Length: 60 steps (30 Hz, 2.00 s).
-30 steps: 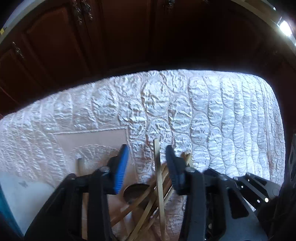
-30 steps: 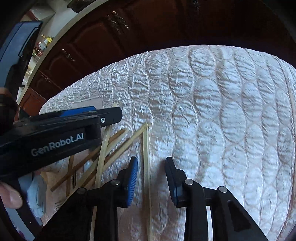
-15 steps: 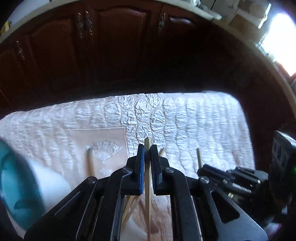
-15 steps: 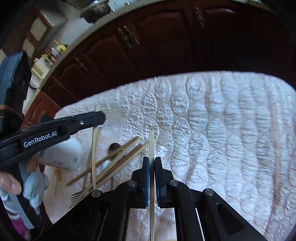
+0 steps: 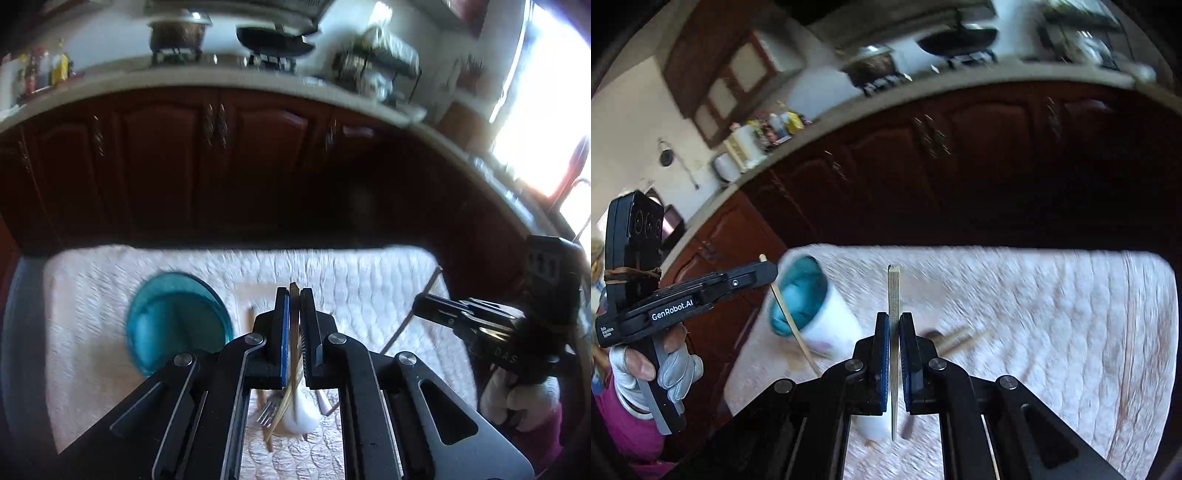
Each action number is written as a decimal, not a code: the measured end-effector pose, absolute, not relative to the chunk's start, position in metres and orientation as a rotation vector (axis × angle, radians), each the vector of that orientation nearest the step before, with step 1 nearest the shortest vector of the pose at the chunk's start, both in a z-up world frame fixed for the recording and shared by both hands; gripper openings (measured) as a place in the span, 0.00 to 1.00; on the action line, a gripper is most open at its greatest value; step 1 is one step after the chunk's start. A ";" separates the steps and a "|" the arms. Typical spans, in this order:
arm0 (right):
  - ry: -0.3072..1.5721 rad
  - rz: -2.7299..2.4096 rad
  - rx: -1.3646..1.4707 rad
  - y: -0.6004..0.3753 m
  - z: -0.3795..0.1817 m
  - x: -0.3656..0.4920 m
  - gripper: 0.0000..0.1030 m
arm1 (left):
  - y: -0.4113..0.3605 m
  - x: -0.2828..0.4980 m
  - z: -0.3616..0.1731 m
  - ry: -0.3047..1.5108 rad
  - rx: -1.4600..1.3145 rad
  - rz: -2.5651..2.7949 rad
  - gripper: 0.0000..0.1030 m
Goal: Organize utensils
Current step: 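Lift the chopstick with the right tool and carry it over the holder, then open the right tool to drop the chopstick into the teal-rimmed holder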
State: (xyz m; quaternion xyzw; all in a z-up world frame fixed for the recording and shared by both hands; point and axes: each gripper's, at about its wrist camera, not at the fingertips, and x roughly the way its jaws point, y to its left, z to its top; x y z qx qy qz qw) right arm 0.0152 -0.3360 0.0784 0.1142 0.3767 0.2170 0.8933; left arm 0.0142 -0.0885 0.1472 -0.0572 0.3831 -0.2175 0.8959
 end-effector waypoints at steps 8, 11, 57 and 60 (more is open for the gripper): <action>0.618 0.534 0.147 -0.283 0.168 0.025 0.05 | -0.030 0.003 0.223 0.638 -0.148 -0.402 0.04; 0.575 0.559 0.130 -0.260 0.189 0.035 0.05 | -0.010 0.007 0.239 0.586 -0.131 -0.338 0.04; 0.877 0.491 0.087 -0.170 0.031 0.103 0.26 | 0.064 0.013 0.040 0.849 -0.267 0.002 0.35; 0.869 0.489 0.101 -0.171 0.031 0.089 0.29 | 0.057 0.010 0.037 0.850 -0.262 0.003 0.35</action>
